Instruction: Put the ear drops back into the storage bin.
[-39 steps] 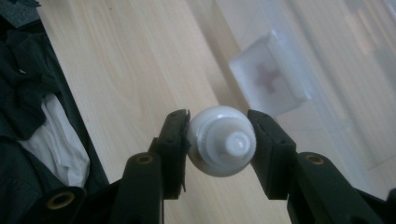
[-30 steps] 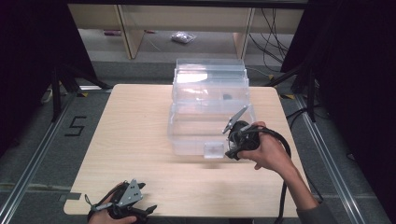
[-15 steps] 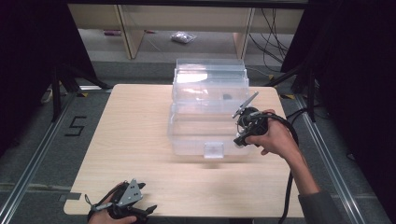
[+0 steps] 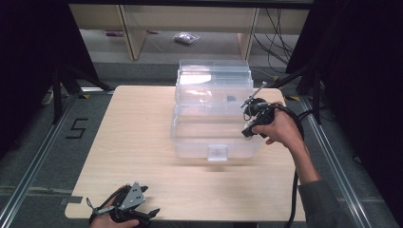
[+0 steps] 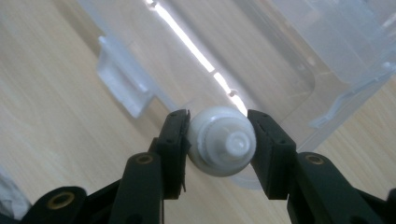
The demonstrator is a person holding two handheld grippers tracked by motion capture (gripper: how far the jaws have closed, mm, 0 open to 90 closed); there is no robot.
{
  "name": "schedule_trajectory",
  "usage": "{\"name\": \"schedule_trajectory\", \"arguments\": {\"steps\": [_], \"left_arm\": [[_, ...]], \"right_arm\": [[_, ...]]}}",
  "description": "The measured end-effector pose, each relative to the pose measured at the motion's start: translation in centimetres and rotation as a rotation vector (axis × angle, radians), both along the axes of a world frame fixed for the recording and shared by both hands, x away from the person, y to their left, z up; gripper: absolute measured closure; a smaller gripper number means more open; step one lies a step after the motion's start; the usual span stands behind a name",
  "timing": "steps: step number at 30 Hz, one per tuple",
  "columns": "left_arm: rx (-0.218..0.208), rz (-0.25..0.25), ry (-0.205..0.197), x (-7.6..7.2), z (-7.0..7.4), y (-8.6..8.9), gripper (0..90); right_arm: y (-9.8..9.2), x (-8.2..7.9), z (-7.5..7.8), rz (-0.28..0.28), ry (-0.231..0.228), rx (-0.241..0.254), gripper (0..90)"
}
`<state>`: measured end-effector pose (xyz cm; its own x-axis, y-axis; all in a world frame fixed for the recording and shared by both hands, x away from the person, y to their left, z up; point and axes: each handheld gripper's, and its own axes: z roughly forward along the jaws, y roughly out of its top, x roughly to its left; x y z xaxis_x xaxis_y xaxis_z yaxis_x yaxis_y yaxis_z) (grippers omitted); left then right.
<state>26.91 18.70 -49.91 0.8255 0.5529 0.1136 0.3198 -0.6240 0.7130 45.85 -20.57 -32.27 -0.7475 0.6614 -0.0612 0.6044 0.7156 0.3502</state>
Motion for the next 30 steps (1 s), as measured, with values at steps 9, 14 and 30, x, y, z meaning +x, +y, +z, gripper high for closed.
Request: {"name": "schedule_trajectory", "arguments": {"steps": [9, 14, 30], "left_arm": [[-0.023, 0.005, 0.001, -0.1, 0.0, 0.0, 18.0], [-0.013, 0.003, 0.003, 0.0, 0.0, 0.0, 18.0], [-0.013, -0.004, 0.006, 0.1, -0.1, -0.1, 18.0]], "right_arm": [[-0.3, 2.6, -1.5, -0.056, 0.029, -0.026, 60.2], [-0.2, 3.7, -2.9, -0.068, 0.055, -0.048, 60.1], [-0.4, 5.3, -6.2, -0.111, 0.119, -0.083, 60.1]]}}
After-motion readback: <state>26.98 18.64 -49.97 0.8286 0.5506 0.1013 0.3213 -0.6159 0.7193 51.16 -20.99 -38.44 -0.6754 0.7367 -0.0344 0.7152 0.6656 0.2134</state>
